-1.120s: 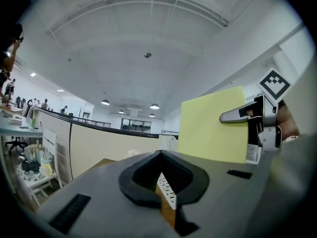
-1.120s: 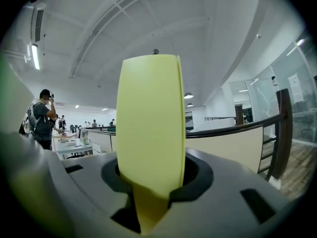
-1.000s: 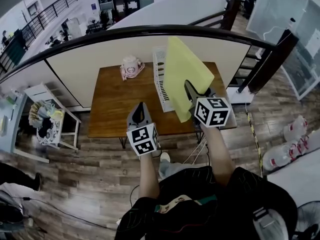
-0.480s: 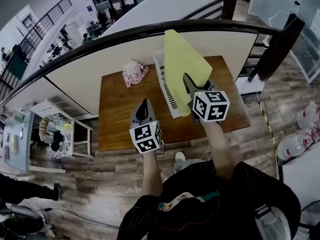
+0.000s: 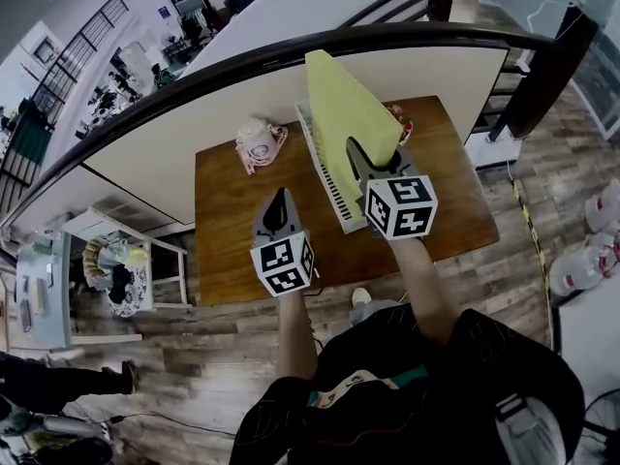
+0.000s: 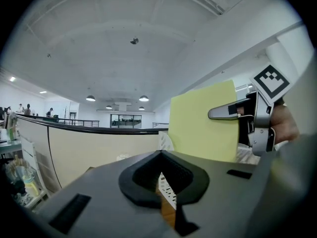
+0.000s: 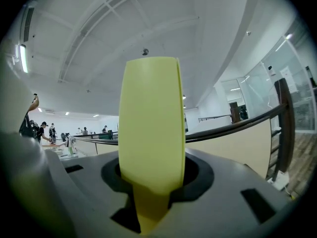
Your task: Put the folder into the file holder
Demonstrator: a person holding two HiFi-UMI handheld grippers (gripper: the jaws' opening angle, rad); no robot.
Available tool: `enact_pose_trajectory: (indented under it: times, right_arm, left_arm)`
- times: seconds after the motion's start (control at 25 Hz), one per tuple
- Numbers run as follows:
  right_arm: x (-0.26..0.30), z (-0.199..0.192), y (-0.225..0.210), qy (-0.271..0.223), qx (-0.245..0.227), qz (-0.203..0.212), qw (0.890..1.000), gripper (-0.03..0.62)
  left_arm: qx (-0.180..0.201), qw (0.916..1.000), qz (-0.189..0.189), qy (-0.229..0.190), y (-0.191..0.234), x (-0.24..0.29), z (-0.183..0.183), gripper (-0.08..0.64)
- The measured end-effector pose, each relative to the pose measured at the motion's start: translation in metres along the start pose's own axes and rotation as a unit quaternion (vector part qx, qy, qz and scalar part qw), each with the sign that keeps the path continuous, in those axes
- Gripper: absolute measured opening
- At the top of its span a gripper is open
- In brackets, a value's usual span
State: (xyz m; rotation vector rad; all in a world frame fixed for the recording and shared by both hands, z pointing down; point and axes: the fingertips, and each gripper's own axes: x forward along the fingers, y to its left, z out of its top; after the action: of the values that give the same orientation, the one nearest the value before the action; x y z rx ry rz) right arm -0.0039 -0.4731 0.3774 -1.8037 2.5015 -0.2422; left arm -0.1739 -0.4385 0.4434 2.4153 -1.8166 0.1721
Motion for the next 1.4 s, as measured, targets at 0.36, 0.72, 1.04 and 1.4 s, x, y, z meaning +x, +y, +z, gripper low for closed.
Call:
enact_pose_trajectory:
  times: [0.36,0.72,1.04,1.4]
  right_arm:
    - [0.026,-0.004,0.005,0.0,-0.015,-0.001,1.0,0.153]
    - [0.029,0.0,0.009,-0.037,0.0,-0.016,0.999,0.153]
    - [0.02,0.003,0.013,-0.079,-0.024,-0.02,0.996,0.145]
    - [0.02,-0.024,0.006,-0.085,-0.01,-0.042,0.995,0.143]
  left_arm:
    - [-0.006,0.9999,0.0,0.009,0.013,0.034,-0.005,-0.006]
    - [-0.002,0.9996,-0.012,0.025,0.013,0.054,-0.013,-0.006]
    - [0.001,0.9987,-0.031,0.041,0.014,0.058,-0.02,-0.006]
    - [0.004,0.997,-0.048,0.061,0.022,0.05,-0.031,-0.006]
